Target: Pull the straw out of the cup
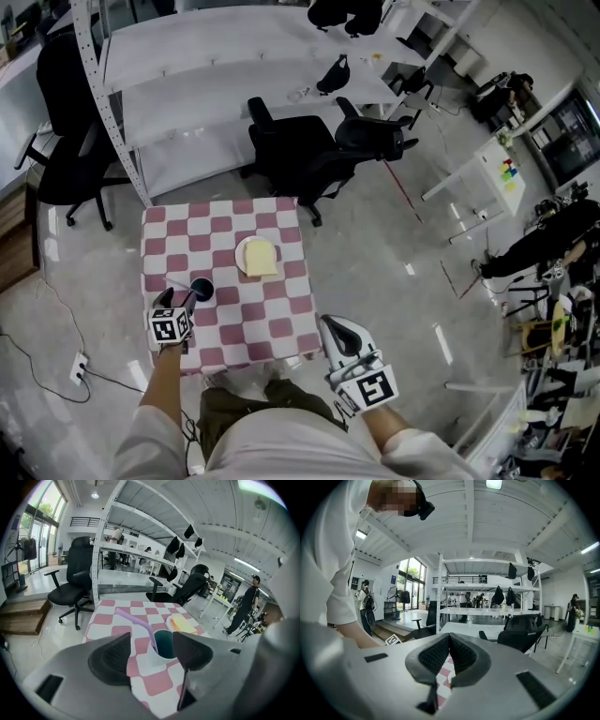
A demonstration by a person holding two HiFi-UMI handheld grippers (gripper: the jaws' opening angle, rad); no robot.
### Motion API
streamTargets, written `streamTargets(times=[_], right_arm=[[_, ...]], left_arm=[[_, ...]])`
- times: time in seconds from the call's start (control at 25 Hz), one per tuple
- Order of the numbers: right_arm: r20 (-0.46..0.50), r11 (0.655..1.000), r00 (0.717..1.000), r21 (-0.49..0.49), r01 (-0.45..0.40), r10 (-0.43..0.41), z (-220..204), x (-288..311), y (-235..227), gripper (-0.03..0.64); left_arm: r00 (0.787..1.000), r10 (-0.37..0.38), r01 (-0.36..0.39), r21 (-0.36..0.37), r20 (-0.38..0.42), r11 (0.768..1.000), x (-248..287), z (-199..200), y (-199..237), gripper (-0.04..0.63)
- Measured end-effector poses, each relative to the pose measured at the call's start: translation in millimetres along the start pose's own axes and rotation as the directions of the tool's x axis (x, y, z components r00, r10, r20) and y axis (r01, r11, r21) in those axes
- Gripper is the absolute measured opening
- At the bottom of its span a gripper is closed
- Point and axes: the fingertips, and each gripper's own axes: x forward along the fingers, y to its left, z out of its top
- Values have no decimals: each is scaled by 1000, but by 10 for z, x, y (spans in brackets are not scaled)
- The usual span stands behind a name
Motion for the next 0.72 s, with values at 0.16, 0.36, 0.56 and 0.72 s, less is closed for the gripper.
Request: streamTargets(times=[0.16,0.36,0.56,0.72], right_arm=[[-9,1000,1000,0,5,-5,-28,-7,-23,5],[-20,1000,1000,2,13,-13,-79,-9,-46,5],[-37,1000,999,3,23,-23,-114,-22,-88,5],[-45,1000,999,6,29,-28,-145,-16,-97,5]], left_arm=[[1000,0,0,-7,-18,1000,70,-31,32,284],[999,-1,1,-17,-39,1000,169,-101,62,284],[999,-1,-1,-27,-49,1000,244,-112,72,284],[998,-6,4,-31,-56,1000,297,-122,70,284]])
